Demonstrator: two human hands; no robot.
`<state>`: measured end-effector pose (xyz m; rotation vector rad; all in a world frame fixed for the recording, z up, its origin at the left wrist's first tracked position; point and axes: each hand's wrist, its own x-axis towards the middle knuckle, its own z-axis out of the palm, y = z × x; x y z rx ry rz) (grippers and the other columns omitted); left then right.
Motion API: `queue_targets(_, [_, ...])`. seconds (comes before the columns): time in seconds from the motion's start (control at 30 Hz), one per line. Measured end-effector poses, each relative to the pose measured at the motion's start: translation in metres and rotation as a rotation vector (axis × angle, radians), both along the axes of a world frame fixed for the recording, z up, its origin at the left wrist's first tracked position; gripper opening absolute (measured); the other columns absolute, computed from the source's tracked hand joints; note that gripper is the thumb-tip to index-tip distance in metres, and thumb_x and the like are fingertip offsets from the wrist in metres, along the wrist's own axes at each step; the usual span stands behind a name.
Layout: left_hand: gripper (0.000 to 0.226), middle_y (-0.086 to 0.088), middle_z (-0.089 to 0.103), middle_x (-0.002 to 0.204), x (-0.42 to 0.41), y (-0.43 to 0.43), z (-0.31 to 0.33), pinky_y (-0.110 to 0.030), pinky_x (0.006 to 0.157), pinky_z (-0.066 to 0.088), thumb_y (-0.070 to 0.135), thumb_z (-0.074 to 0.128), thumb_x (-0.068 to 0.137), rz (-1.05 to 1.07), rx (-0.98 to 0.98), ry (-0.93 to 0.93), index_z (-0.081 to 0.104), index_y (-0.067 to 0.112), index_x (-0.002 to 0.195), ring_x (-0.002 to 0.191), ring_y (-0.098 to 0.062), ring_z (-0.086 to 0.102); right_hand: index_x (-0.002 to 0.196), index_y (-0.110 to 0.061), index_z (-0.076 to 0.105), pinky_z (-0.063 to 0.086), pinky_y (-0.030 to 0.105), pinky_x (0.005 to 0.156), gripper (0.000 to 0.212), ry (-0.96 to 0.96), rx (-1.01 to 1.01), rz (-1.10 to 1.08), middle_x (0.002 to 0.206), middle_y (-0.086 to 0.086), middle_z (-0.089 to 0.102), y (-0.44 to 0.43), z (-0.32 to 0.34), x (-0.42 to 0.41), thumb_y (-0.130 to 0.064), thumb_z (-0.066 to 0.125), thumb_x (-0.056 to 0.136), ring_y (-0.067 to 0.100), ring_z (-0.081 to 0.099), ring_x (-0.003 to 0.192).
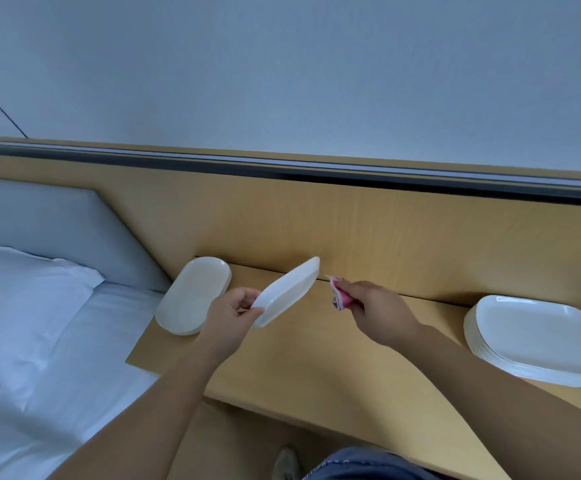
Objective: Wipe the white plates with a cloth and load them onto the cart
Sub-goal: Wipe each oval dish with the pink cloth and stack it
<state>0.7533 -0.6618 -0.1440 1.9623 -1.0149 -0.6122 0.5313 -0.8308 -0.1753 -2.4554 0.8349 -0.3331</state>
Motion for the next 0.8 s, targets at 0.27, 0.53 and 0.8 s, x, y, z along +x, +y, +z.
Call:
queue_targets(0.27, [0.012,0.017,0.065,0.085,0.080,0.051,-0.011,-0.009,0.070,0.040,0.010,0.065,0.088,0.010,0.013,-0.351,0.069,0.021,0.092,0.083,-0.002,0.060,0.141,-0.042,0.044,0.050,0.029,0.076,0.049,0.037,-0.031,0.096,0.113,-0.017,0.062,0.019,0.003,0.081,-0.017,0.044,0.098,0.011,0.058,0.100])
queue_targets(0.53, [0.016,0.009,0.071,0.090,0.135,0.069,-0.052,-0.017,0.073,0.044,0.012,0.061,0.086,-0.055,0.068,-0.568,0.075,0.016,0.092,0.088,-0.009,0.064,0.142,-0.042,0.041,0.047,0.025,0.078,0.051,0.103,-0.019,0.093,0.116,-0.016,0.061,0.030,-0.012,0.138,-0.017,0.043,0.097,0.012,0.057,0.105])
queue_targets(0.8, [0.024,0.013,0.065,0.110,0.170,0.069,-0.083,-0.021,0.091,0.043,0.016,0.054,0.094,-0.195,0.362,-0.461,0.071,0.024,0.110,0.107,-0.006,0.052,0.143,-0.040,0.041,0.038,0.018,0.072,0.052,0.172,0.004,0.085,0.119,-0.016,0.060,0.042,-0.024,0.166,-0.014,0.042,0.097,0.009,0.056,0.102])
